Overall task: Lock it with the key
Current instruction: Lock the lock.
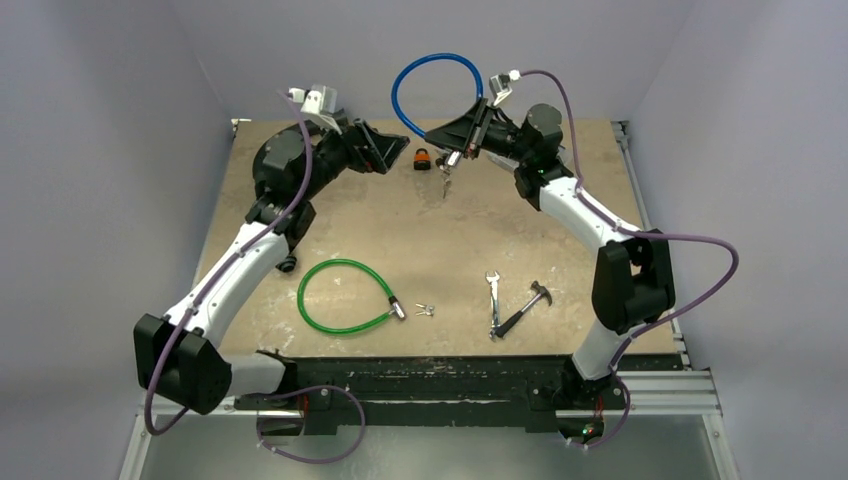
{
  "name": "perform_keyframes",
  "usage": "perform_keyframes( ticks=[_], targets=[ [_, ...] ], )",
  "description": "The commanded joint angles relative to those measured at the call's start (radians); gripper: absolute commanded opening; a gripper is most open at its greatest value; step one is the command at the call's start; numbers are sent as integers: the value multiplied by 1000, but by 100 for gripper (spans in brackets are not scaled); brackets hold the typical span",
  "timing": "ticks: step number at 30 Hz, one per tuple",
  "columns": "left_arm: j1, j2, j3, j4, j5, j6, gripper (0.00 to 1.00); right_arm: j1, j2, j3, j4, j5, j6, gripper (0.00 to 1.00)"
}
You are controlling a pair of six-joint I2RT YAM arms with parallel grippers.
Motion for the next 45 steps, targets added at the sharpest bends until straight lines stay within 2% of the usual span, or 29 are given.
perform_keyframes(
  ticks=[1, 4, 7, 9, 13, 18, 21, 25, 29, 36, 45],
  targets=[
    [11, -108, -4, -59, 67, 282, 100, -2, -7, 78, 71, 43, -22, 0],
    [10, -177, -64, -67, 121, 355, 100, -3, -10, 93, 38, 63, -40, 0],
    [-2, -202, -157, 21, 207, 324, 100, -4, -13, 104, 5, 74, -42, 0],
    [-38, -190, -180, 58, 210, 329, 98, -3, -19, 109, -10, 93, -45, 0],
    [-139, -157, -194, 111, 136, 407, 87, -3, -40, 109, -23, 166, -51, 0],
    [-174, -105, -197, 245, 97, 407, 75, 0, -69, 81, -19, 209, -48, 0],
    [-175, -57, -163, 299, 110, 315, 68, -1, -81, 60, 13, 203, -46, 0],
    [-175, 15, -100, 334, 154, 121, 61, 0, -90, 40, 78, 180, -36, 0],
    [-175, 51, -76, 333, 151, -31, 59, -1, -93, 40, 117, 171, -22, 0],
    [-165, 88, -42, 349, 123, -128, 40, -1, -104, 41, 133, 165, -10, 0],
    [-157, 129, -51, 399, 85, -186, 39, 14, -111, 45, 131, 161, -11, 0]
  ],
)
